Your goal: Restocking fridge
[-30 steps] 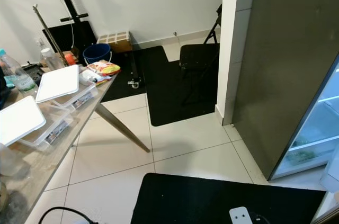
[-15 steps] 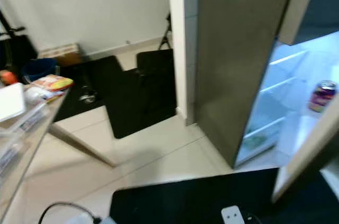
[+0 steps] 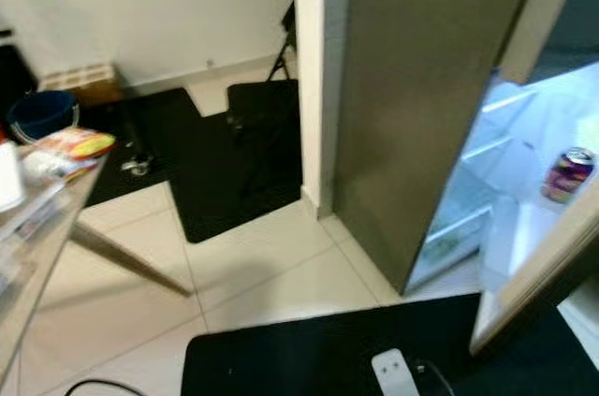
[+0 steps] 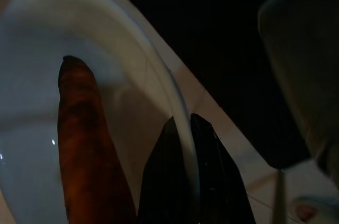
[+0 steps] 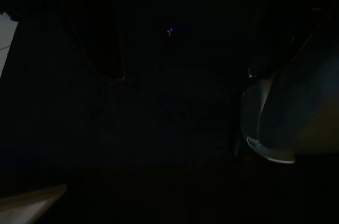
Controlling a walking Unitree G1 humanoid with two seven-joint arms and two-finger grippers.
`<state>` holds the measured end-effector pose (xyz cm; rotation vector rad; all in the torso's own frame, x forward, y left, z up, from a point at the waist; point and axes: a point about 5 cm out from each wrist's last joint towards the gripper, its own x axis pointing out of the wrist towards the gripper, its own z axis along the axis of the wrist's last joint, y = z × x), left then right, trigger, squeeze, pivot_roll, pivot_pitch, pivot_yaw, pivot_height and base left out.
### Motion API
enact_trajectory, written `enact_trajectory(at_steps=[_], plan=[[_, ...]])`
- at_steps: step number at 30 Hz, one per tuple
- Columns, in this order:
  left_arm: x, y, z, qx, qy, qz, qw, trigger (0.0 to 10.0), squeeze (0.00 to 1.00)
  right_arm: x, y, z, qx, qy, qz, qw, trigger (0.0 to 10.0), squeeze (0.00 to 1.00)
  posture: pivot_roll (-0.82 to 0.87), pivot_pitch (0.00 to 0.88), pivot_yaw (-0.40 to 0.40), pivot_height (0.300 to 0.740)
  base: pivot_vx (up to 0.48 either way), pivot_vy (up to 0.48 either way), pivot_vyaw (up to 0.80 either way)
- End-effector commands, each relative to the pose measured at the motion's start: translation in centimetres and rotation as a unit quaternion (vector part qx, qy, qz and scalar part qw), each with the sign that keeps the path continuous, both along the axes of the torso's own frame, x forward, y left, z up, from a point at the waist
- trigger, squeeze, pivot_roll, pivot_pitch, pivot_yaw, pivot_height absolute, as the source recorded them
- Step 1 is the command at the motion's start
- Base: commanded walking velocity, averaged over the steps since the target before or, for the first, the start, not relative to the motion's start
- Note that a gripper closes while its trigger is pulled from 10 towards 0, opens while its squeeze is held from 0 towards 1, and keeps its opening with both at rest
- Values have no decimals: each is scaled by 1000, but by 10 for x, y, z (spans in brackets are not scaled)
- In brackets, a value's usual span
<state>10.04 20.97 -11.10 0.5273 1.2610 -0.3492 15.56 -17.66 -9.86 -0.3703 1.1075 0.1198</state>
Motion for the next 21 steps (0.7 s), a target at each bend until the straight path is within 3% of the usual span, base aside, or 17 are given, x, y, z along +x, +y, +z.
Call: enact_trajectory(at_steps=[1, 12, 14, 21], plan=[[3, 1, 1, 1, -8, 2, 1000, 10000, 0, -2, 9, -2, 9, 9, 9, 1000, 10000, 0, -72, 0, 18, 740, 0, 0, -800], [3, 7, 2, 11, -12, 4, 1000, 10000, 0, 14, 26, 4, 19, -3, 42, 999, 10000, 0, -34, 5, 14, 740, 0, 0, -800], [-4, 11, 1, 17, -5, 3, 1000, 10000, 0, 21, 32, 7, 24, -9, 51, 998, 10000, 0, -29, 7, 13, 740, 0, 0, -800], [0, 13, 3, 24, -10, 7, 1000, 10000, 0, 32, 36, 12, 25, -15, 65, 997, 10000, 0, -29, 0, 17, 740, 0, 0, -800]])
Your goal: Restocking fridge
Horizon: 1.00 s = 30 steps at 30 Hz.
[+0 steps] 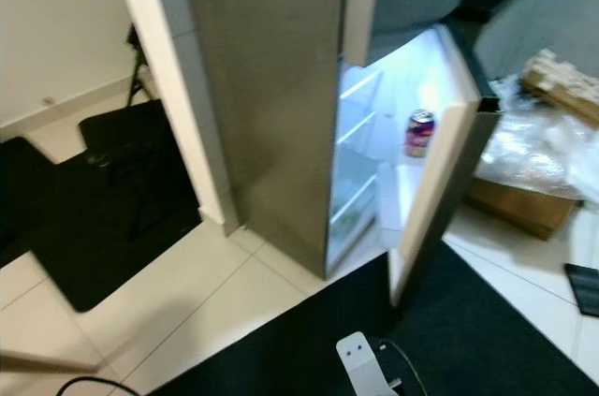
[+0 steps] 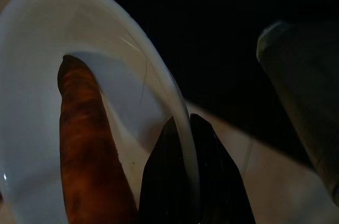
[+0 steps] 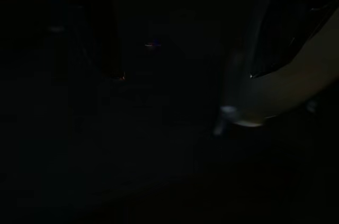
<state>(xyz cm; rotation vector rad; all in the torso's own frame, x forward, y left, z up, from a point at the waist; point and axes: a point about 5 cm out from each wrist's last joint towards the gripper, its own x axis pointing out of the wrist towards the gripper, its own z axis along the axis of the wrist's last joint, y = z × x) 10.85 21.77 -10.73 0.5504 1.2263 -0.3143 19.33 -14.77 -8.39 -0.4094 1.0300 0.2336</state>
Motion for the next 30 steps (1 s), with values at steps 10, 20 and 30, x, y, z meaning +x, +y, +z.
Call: enact_trajectory(at_steps=[10, 20, 30], plan=[[-5, 0, -2, 10, 15, -17, 1000, 10000, 0, -6, -7, -3, 5, 11, -32, 999, 10000, 0, -104, 0, 56, 740, 0, 0, -800], [18, 4, 6, 23, -10, -31, 999, 10000, 0, -7, -19, -3, 0, 16, -36, 999, 10000, 0, -101, 0, 54, 740, 0, 0, -800], [16, -1, 4, 24, -5, -43, 999, 10000, 0, -8, -23, -3, -1, 13, -42, 999, 10000, 0, -112, 0, 63, 740, 0, 0, -713]])
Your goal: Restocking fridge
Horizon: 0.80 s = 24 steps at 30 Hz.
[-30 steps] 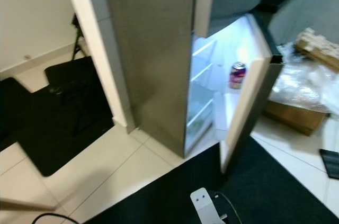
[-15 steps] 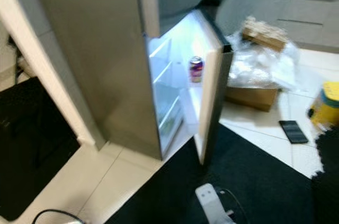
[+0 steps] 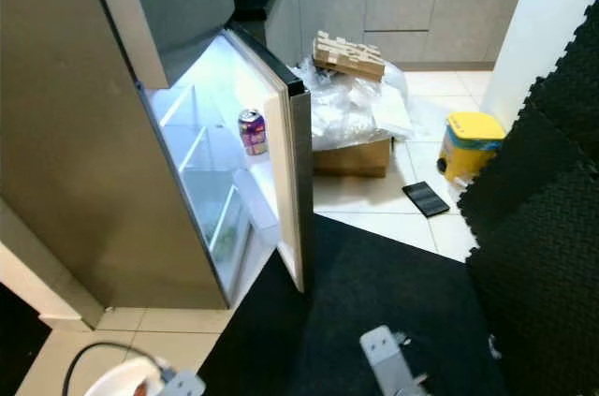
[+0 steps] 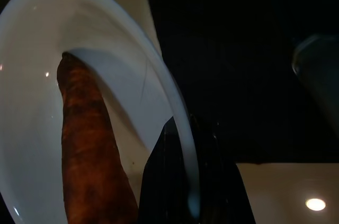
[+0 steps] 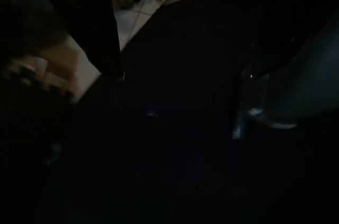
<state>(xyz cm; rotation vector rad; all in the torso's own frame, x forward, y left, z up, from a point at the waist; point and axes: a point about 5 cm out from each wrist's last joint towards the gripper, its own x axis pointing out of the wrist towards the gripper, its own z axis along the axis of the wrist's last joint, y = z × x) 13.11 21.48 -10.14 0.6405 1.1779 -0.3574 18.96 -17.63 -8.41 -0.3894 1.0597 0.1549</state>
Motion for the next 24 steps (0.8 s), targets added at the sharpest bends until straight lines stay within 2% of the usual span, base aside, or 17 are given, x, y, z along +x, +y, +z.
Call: enact_trajectory(at_steps=[1, 19, 24], plan=[[-6, 1, -2, 6, 12, 1, 1000, 10000, 0, -4, 5, -2, 11, 6, -4, 1000, 10000, 0, -111, 0, 62, 740, 0, 0, -406], [0, -7, -2, -1, 8, -5, 1000, 10000, 0, -2, -2, -1, 8, 4, 8, 1000, 10000, 0, -129, 0, 65, 740, 0, 0, 0], [-2, -12, -3, -18, 18, 16, 1000, 10000, 0, -1, -4, 0, 7, 6, 9, 1000, 10000, 0, -133, 0, 63, 740, 0, -411, 0]])
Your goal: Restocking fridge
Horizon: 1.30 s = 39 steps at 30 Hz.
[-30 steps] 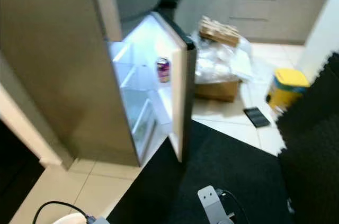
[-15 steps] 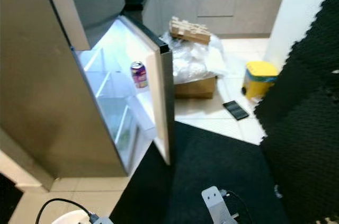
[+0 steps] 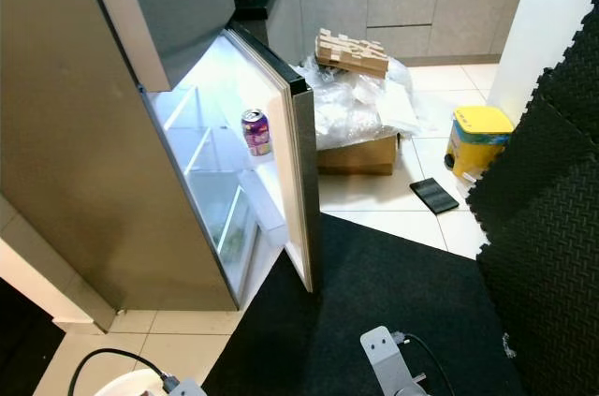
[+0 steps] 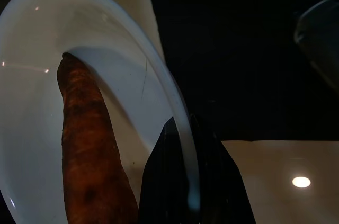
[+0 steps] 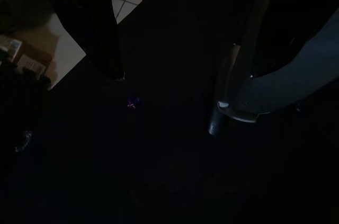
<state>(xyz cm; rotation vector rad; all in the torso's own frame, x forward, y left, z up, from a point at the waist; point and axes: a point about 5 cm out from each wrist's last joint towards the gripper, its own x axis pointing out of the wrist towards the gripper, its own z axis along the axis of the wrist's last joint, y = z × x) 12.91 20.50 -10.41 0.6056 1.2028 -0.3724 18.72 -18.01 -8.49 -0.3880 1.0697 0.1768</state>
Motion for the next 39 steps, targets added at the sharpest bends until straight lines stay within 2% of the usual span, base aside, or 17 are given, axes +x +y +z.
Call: enact_trajectory(at_steps=[1, 9, 16, 24, 31, 39], plan=[[0, -2, 0, -4, 4, 10, 1000, 10000, 0, 1, 0, 1, 2, -2, 2, 1000, 10000, 0, -133, 0, 63, 740, 0, -480, 0], [-5, -7, -3, -9, 3, 19, 1000, 10000, 0, 0, -3, 1, 0, 0, 1, 1000, 10000, 0, -144, 0, 56, 740, 0, -112, 0], [-7, -10, -4, -23, -1, 59, 998, 10000, 0, 0, -6, 0, -4, 1, 3, 1000, 10000, 0, -154, 0, 47, 740, 0, 0, 0], [-4, -12, -3, -21, -4, 55, 998, 10000, 0, -2, -9, 0, -9, 2, 5, 1000, 10000, 0, -164, 0, 35, 740, 0, 0, 0], [-4, -11, -3, -11, -6, 58, 998, 10000, 0, -2, -10, 0, -11, 3, 9, 1000, 10000, 0, -164, 0, 30, 740, 0, -480, 0], [-6, -10, -4, -11, -8, 70, 997, 10000, 0, -2, -11, 0, -12, 5, 12, 1000, 10000, 0, -159, 0, 24, 740, 0, 0, 0]])
